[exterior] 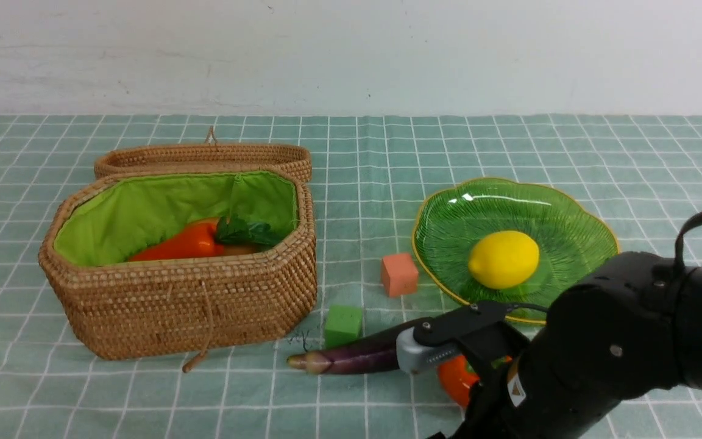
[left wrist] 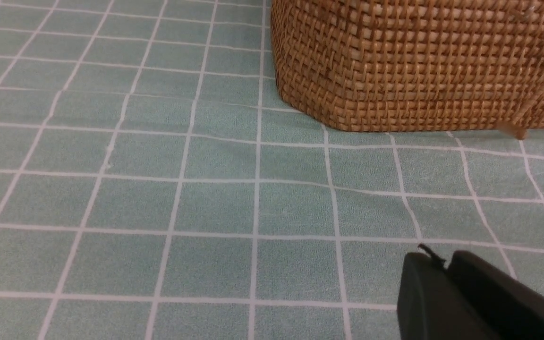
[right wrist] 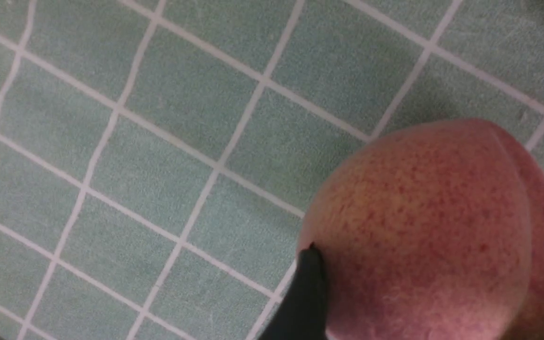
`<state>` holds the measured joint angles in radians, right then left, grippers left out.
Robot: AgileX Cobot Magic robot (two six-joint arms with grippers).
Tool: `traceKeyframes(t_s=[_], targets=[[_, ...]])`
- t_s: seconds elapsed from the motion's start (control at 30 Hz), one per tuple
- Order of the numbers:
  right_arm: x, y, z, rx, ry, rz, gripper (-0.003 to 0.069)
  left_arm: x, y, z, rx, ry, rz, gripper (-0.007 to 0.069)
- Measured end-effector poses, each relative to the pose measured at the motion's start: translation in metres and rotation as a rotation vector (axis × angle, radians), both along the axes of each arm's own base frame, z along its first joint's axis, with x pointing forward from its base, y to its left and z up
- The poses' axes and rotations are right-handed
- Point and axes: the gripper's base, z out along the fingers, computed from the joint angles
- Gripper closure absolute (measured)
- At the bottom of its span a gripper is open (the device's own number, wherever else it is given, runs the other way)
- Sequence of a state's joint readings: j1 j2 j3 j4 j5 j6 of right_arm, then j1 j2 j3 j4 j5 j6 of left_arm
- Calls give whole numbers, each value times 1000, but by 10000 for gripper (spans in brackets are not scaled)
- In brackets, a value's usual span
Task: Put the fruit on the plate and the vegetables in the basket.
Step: Grab a peach with your right arm and put it on the plate on the right
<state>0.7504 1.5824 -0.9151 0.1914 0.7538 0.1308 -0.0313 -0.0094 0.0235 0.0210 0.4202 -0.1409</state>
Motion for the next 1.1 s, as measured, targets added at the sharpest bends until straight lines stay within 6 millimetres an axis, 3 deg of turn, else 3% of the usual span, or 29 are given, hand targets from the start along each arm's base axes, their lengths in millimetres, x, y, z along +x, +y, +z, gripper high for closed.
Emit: traceKeyframes(t_s=[0.17,1.1], targets=[[1,1,0,0,1,0,34,0,0,0,0,0,0,552],[-9,-9,9,-28,8,56,47,0,0,0,0,0,0,531]])
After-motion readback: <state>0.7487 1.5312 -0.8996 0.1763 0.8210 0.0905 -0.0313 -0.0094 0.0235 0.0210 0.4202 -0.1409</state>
